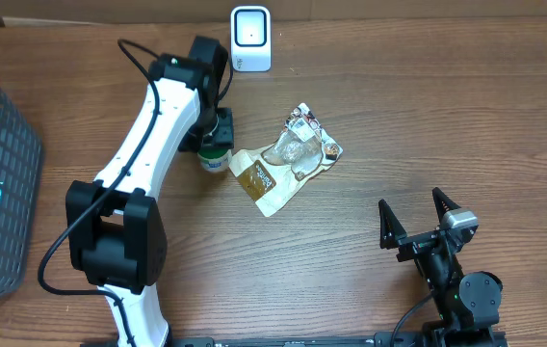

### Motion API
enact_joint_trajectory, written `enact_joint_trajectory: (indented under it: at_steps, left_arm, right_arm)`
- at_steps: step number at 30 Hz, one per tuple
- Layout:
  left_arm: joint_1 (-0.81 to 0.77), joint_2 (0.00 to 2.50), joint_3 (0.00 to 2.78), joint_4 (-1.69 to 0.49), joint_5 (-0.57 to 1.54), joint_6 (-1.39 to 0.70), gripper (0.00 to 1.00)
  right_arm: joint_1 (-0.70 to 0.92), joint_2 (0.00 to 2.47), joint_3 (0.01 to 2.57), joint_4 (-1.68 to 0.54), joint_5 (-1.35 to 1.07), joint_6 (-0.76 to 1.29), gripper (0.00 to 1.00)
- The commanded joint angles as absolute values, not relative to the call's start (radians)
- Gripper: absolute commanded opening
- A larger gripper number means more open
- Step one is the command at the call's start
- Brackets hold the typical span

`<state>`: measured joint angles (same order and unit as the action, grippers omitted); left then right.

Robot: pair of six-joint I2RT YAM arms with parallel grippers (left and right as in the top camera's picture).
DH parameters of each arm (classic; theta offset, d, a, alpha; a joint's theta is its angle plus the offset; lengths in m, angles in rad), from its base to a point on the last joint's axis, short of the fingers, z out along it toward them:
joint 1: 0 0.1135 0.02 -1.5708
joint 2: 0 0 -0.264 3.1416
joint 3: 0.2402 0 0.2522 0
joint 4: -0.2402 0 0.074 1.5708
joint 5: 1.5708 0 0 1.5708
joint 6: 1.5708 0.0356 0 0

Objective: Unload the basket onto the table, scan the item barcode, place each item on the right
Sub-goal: 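Carry the jar to the scanner and set it down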

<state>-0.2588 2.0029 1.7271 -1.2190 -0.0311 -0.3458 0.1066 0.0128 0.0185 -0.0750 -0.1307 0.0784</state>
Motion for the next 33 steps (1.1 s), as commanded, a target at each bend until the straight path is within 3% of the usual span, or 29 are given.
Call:
enact_joint_trajectory:
  at_steps: [1,12,16,18,24,33]
  left_arm:
    - [-0.247,1.980,1.645,-1.147,-0.064,-0.427,0.36]
    - [-0.245,1.980,1.514,-1.015,-0.064,-0.476,0.39]
    - [-0.245,1.980,1.514,-1.015,-0.063,-0.475,0.68]
    - [-0.245,1.980,1.514,-1.012,-0.063,-0.474,0.76]
    - [-0.228,1.980,1.593,-1.085,-0.062,-0.449,0.85]
    - [-0.193,1.980,1.948,-1.343,-0.060,-0.393,0.86]
  right_arm:
    - [0.112,0.003,0.008,-0.071,-0.129,0.082,1.00]
    - [0.112,0.003,0.008,-0.071,-0.129,0.082,1.00]
    - [0.112,0.003,0.008,-0.071,-0.129,0.082,1.00]
    - [0.112,0.003,0.008,-0.071,-0.129,0.082,1.00]
    - [0.112,0.003,0.008,-0.071,-0.129,0.082,1.00]
    - [0.112,0.003,0.008,-0.071,-0.129,0.082,1.00]
